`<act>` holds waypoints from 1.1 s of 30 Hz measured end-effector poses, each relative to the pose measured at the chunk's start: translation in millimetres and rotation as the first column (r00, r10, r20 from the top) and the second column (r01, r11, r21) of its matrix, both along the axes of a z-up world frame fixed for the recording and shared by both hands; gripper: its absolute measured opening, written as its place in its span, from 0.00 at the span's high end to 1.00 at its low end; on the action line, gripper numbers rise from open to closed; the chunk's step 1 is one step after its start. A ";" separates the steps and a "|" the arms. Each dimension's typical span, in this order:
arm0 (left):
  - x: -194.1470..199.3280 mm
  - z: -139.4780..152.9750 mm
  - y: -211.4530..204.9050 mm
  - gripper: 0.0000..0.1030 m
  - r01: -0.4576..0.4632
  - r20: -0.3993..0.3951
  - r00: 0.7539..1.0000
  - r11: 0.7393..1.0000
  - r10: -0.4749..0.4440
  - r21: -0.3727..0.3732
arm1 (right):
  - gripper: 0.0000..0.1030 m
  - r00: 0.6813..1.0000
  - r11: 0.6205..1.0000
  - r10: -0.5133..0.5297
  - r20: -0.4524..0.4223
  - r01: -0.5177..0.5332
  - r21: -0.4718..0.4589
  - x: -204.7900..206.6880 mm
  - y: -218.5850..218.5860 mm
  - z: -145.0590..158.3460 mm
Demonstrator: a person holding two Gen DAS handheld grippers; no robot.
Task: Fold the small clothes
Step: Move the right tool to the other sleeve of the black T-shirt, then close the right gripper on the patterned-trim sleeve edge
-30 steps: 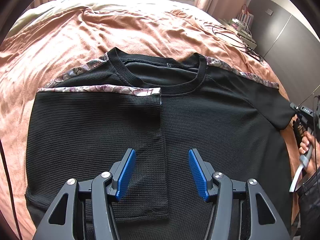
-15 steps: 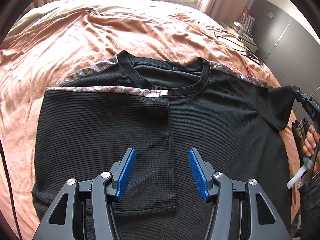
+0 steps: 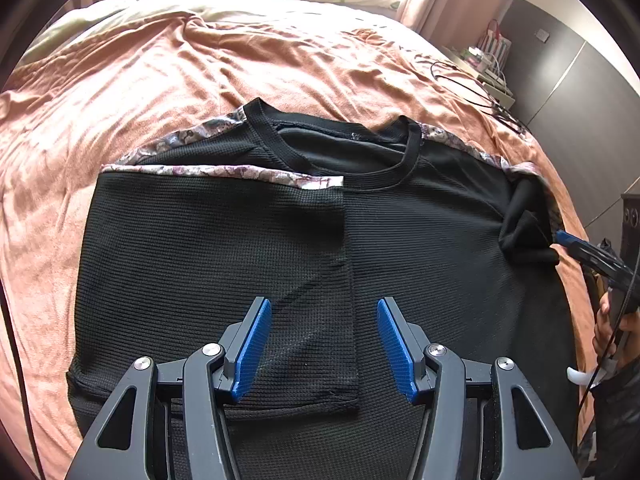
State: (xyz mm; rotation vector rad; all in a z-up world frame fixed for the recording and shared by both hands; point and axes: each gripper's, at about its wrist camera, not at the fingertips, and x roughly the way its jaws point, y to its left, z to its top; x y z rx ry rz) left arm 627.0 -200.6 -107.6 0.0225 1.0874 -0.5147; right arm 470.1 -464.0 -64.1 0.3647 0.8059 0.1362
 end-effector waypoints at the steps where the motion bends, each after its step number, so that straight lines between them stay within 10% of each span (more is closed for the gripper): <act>1: -0.6 0.8 -0.5 0.44 0.000 0.001 1.000 1.000 0.000 -0.001 | 0.24 1.000 1.000 -0.008 0.008 0.008 0.010 -6.5 -2.4 3.5; 12: -2.3 2.1 0.7 0.44 -0.002 0.007 1.000 1.000 0.003 -0.009 | 0.24 0.957 0.956 -0.289 -0.004 0.288 -0.049 -36.9 -62.6 2.4; 22: 0.0 -3.6 9.6 0.44 -0.019 -0.002 1.000 1.000 0.019 -0.004 | 0.26 0.952 0.948 -0.293 -0.084 0.279 -0.153 0.5 -58.5 -32.4; 26: 1.3 -2.9 12.6 0.44 -0.022 0.003 1.000 1.000 0.022 -0.002 | 0.91 0.975 0.969 -0.206 -0.083 0.191 -0.158 17.2 -42.1 -23.5; 33: 0.9 -3.3 19.0 0.44 -0.034 0.000 0.999 0.999 0.034 -0.012 | 0.99 0.998 0.989 -0.059 0.003 0.059 -0.134 50.2 3.9 11.3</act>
